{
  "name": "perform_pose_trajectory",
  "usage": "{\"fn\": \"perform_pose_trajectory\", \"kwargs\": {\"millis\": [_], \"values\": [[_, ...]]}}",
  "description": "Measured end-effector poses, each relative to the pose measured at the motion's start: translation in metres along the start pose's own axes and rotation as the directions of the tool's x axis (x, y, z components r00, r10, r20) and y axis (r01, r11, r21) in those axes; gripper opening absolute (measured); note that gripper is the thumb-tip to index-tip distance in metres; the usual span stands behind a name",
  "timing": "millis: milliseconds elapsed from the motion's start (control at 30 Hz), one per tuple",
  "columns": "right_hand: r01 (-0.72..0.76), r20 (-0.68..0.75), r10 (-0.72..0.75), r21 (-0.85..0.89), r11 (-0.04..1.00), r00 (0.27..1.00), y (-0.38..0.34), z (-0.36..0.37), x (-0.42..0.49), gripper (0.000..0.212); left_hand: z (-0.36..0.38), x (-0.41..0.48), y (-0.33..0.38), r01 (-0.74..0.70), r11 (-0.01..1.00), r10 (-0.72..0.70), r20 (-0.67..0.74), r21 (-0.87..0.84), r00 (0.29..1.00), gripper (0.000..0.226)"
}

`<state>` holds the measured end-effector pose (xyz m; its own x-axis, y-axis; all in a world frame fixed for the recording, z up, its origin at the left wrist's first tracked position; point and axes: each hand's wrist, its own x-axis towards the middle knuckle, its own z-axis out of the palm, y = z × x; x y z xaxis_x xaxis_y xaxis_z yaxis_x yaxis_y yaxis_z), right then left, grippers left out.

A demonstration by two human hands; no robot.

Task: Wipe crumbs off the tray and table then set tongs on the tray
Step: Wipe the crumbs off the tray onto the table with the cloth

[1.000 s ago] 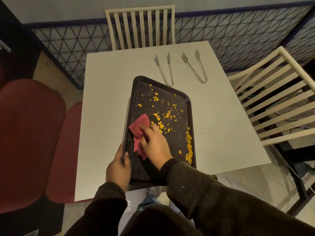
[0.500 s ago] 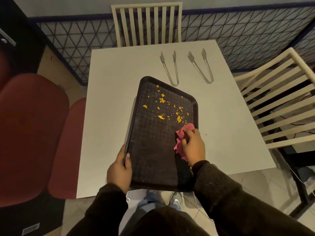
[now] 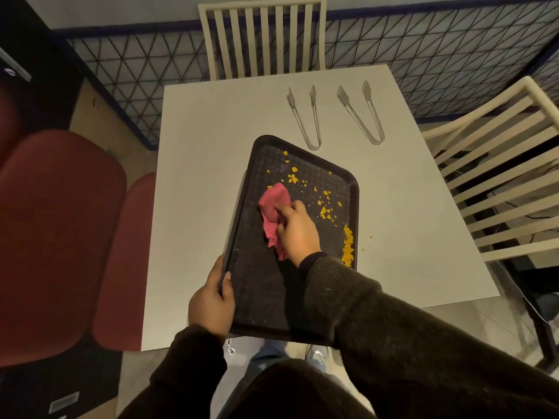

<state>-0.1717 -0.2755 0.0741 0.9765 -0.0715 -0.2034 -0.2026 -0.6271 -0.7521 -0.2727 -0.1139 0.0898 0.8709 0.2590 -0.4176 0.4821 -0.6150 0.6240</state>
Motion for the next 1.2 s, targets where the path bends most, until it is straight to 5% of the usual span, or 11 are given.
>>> {"fn": "perform_pose_trajectory", "kwargs": {"millis": [233,533,633,833,967,1200], "values": [[-0.276,-0.155,0.258,-0.114,0.954,0.954,0.071,-0.045,-0.011,0.032,-0.004,0.005,-0.002,-0.025,0.999,0.025,-0.006,0.025,1.0,0.05],[0.075,-0.284,-0.062,0.033,0.997,0.957,-0.021,-0.048,0.013,0.036,-0.007,0.012,0.002,-0.082,0.996,0.083,-0.038,0.034,0.996,0.049],[0.083,-0.214,-0.067,0.068,0.994,0.975,-0.04,-0.029,0.035,0.038,-0.006,0.013,0.004,-0.109,0.992,0.111,-0.044,0.059,0.993,0.049],[-0.045,-0.058,0.044,-0.012,0.999,0.997,-0.009,-0.005,0.049,0.04,-0.005,0.02,-0.007,-0.062,0.997,0.064,-0.021,0.053,0.998,0.049],[-0.134,-0.149,0.119,-0.095,0.986,0.982,0.019,-0.02,0.045,0.033,-0.001,0.019,-0.013,-0.078,0.996,0.078,0.006,0.05,0.997,0.049],[-0.422,-0.302,0.411,0.033,0.906,0.86,0.067,-0.057,0.036,0.018,-0.001,0.018,-0.011,-0.136,0.989,0.136,0.011,0.062,0.991,0.049]]}}
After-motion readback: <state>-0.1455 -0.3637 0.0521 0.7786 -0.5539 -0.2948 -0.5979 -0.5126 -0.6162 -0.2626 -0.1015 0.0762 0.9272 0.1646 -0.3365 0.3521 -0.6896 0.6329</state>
